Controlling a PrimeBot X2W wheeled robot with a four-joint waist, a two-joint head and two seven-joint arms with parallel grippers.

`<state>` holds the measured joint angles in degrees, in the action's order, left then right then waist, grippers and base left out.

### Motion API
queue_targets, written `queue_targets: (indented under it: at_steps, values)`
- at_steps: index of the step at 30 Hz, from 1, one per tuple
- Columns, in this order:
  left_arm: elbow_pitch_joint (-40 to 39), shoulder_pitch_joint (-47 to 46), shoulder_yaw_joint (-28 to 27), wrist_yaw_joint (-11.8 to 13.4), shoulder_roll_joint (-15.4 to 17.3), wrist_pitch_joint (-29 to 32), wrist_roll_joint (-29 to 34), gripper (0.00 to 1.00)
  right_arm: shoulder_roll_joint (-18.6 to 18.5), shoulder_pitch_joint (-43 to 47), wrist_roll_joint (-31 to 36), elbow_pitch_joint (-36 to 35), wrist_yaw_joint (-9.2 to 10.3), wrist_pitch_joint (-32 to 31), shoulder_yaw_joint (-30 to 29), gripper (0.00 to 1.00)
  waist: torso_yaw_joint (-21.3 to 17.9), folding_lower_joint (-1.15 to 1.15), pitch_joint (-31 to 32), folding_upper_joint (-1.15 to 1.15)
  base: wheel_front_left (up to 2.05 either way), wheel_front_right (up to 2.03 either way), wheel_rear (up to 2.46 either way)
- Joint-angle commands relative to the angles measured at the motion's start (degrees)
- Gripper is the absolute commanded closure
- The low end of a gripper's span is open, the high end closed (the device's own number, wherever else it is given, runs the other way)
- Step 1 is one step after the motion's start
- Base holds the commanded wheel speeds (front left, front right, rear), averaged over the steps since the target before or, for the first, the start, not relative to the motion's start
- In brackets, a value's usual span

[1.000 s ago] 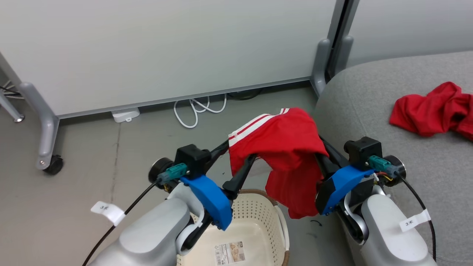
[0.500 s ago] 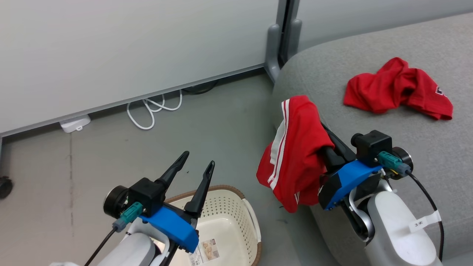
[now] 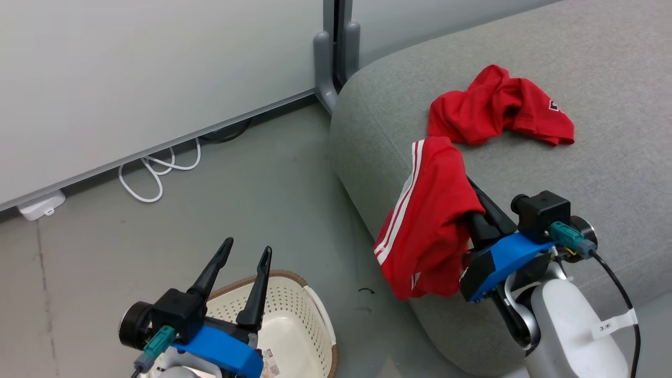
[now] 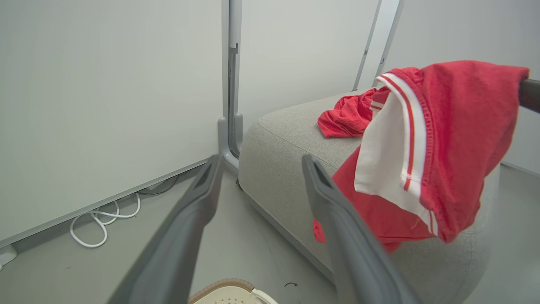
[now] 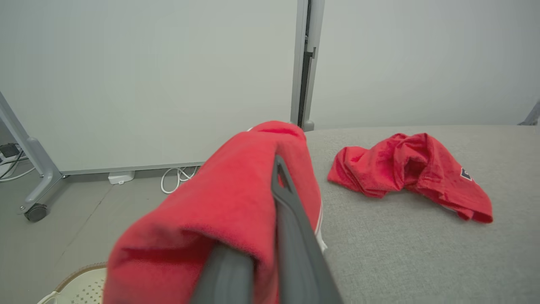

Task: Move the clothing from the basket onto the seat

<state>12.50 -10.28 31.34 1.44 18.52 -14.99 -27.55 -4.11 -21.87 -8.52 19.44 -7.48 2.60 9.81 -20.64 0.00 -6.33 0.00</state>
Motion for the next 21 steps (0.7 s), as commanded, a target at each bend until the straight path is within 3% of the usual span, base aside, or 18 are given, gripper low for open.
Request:
queue_targets:
  at_steps: [1, 9, 21]
  values:
    - [-0.3, 1.2, -1.3, -0.5, -0.4, -0.3, 0.8, 0.0, 0.3, 0.6, 0.1, -0.4, -0.03, 0.2, 0.0, 1.0, -1.4, 0.0, 0.2, 0.0, 0.0, 0.0, 0.0]
    - [-0.1, 2.9, -4.4, -2.8, -2.0, -0.3, 3.6, 0.0, 0.5, 1.6, -0.2, -0.8, -0.03, 0.1, -0.1, 1.0, -4.3, 0.0, -0.1, 0.0, 0.0, 0.0, 0.0]
    - [1.1, 2.6, -6.3, -5.1, -3.5, -0.3, 6.5, 0.0, 0.2, 1.0, 0.5, -1.1, -0.03, -0.2, -0.4, 1.0, -4.8, 0.0, -1.4, 0.0, 0.0, 0.0, 0.0]
